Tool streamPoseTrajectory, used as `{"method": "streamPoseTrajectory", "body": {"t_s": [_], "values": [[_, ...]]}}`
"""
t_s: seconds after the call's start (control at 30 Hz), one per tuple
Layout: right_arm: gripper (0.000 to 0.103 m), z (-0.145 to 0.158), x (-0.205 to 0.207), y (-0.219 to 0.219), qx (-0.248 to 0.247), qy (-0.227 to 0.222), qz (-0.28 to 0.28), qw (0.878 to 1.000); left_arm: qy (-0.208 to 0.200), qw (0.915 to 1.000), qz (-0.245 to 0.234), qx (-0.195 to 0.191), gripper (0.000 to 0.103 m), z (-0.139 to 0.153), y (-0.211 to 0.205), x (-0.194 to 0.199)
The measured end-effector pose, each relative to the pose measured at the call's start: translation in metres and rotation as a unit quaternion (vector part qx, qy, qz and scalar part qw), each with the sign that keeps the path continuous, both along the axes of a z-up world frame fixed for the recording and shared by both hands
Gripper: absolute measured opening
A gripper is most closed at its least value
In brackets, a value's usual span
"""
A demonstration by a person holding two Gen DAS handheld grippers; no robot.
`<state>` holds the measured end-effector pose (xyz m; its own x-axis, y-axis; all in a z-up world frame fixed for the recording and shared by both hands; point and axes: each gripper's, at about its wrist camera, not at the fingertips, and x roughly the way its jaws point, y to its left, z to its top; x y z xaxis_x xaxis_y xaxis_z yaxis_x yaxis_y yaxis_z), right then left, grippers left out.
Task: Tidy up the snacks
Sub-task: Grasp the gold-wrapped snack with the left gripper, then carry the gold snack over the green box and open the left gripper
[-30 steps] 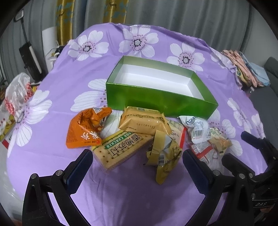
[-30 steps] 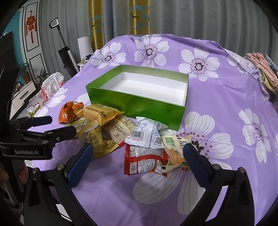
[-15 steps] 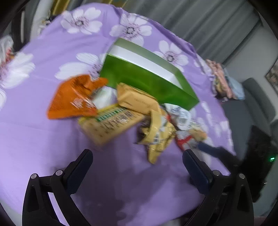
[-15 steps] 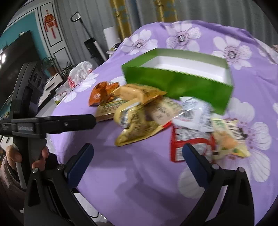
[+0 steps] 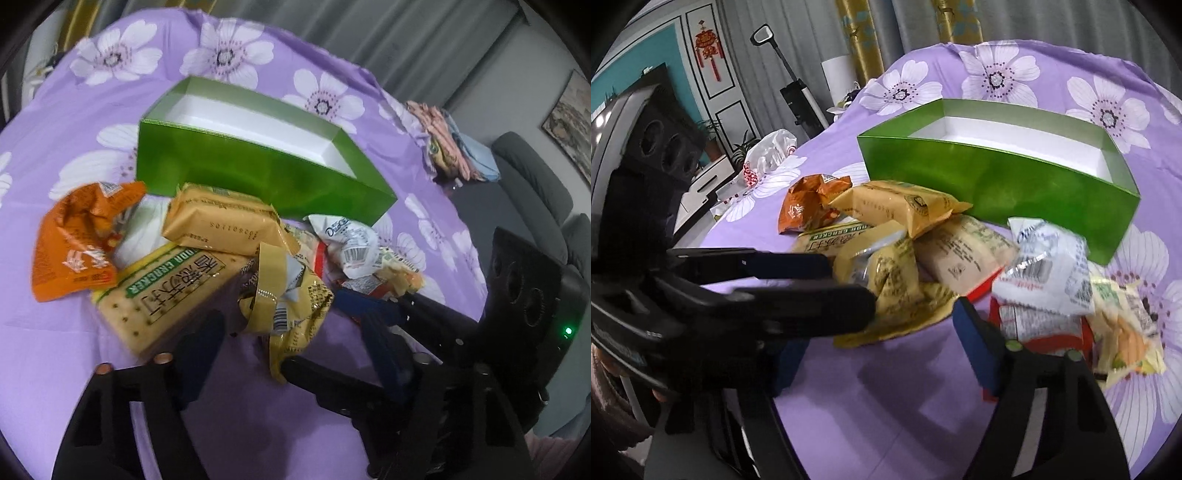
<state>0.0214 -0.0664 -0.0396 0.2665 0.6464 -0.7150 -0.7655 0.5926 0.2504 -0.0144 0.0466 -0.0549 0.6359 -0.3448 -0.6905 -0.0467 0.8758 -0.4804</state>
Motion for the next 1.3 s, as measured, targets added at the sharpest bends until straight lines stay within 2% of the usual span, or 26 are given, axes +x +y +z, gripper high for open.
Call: {"method": "streamPoseTrajectory", "body": {"t_s": [0.03, 0.13, 0.2, 0.23, 0.33, 0.43, 0.5, 0.7, 0.93, 1.13, 1.2, 1.3], "values": [[0.069, -0.001, 0.002, 0.002, -0.001, 0.003, 0.002, 1.0, 0.003, 1.0, -0.003, -0.005, 0.065, -0.002, 0.0, 0.003], [0.065, -0.004, 0.006, 0.005, 0.0, 0.009, 0.003, 1.0, 0.009, 0.9999, -0.004, -0.013, 0.064, -0.006, 0.002, 0.01], [0.053, -0.006, 0.008, 0.007, -0.007, 0.008, -0.001, 1.0, 0.011, 0.9998, -0.002, -0.014, 0.059, -0.008, 0.003, 0.012], [0.052, -0.006, 0.009, 0.005, -0.007, 0.009, -0.002, 1.0, 0.013, 0.9998, 0.003, -0.011, 0.055, -0.01, 0.005, 0.013], [0.046, -0.008, 0.01, 0.003, -0.002, 0.012, -0.004, 1.0, 0.015, 0.9995, 0.009, -0.028, 0.053, -0.012, 0.01, 0.013], [0.043, -0.009, 0.007, 0.002, 0.001, 0.007, -0.005, 1.0, 0.014, 0.9998, 0.006, -0.013, 0.053, -0.011, 0.007, 0.014], [0.026, -0.009, 0.003, 0.001, 0.013, 0.012, 0.004, 1.0, 0.011, 0.9999, 0.002, -0.002, 0.052, -0.008, 0.002, 0.013], [0.026, -0.001, -0.011, -0.007, 0.013, -0.004, 0.005, 1.0, 0.006, 0.9999, -0.007, 0.007, 0.052, -0.001, -0.006, 0.001], [0.026, 0.03, -0.015, -0.019, 0.035, -0.037, -0.002, 0.999, -0.032, 0.9993, -0.015, 0.013, 0.052, 0.03, -0.016, -0.007], [0.026, 0.061, 0.015, -0.021, 0.051, -0.083, -0.026, 0.995, -0.071, 0.9961, -0.029, 0.045, 0.052, 0.067, -0.021, 0.027], [0.026, 0.071, 0.033, -0.019, 0.055, -0.1, -0.037, 0.993, -0.082, 0.995, -0.035, 0.045, 0.052, 0.076, -0.019, 0.043], [0.026, 0.08, 0.061, -0.017, 0.065, -0.103, -0.05, 0.991, -0.087, 0.9947, -0.037, 0.041, 0.052, 0.087, -0.013, 0.07]]}}
